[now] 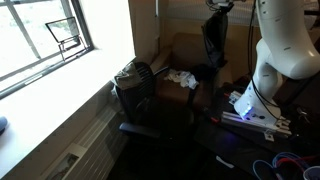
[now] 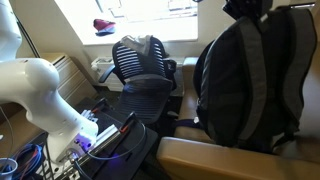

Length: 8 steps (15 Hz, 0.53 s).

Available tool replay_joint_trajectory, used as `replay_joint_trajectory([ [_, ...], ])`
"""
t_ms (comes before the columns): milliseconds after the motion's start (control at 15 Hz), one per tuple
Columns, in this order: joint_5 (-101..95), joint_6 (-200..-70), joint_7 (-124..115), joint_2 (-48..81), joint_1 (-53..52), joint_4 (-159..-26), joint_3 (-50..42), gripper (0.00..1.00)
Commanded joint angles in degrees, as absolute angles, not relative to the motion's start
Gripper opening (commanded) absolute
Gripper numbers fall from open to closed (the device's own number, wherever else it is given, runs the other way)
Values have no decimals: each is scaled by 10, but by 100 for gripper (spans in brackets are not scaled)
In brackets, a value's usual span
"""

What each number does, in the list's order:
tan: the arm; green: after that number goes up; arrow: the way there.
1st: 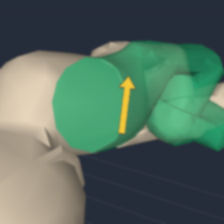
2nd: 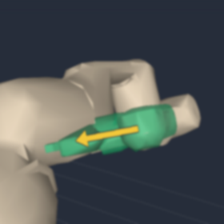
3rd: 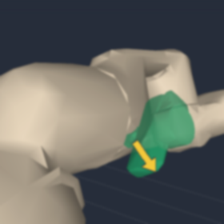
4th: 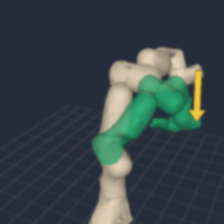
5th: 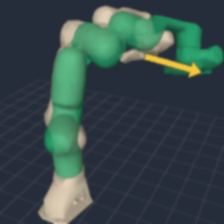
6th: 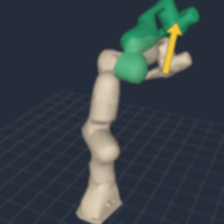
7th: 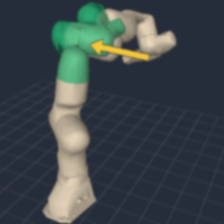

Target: Pick up the blue cloth on the backrest and place it on the right side of the brown couch, then pick up the cream white pants on the left side of the couch and place it on the backrest then pick up the white cloth on the seat of the chair and place it on the couch then finally pick up the bag and put it on the seat of the chair

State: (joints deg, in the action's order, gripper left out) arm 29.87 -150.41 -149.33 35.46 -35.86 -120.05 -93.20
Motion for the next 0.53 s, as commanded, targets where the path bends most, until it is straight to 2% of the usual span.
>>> replay_joint_trajectory([
  [0,251,-1536,-1470,342,-515,-1237,-1023,4],
  [267,329,-1538,-1348,371,-699,-1299,-1118,4],
  [400,353,-1590,-1290,367,-788,-1366,-1151,4],
  [467,344,-1528,-1333,366,-715,-1302,-1111,16],
])
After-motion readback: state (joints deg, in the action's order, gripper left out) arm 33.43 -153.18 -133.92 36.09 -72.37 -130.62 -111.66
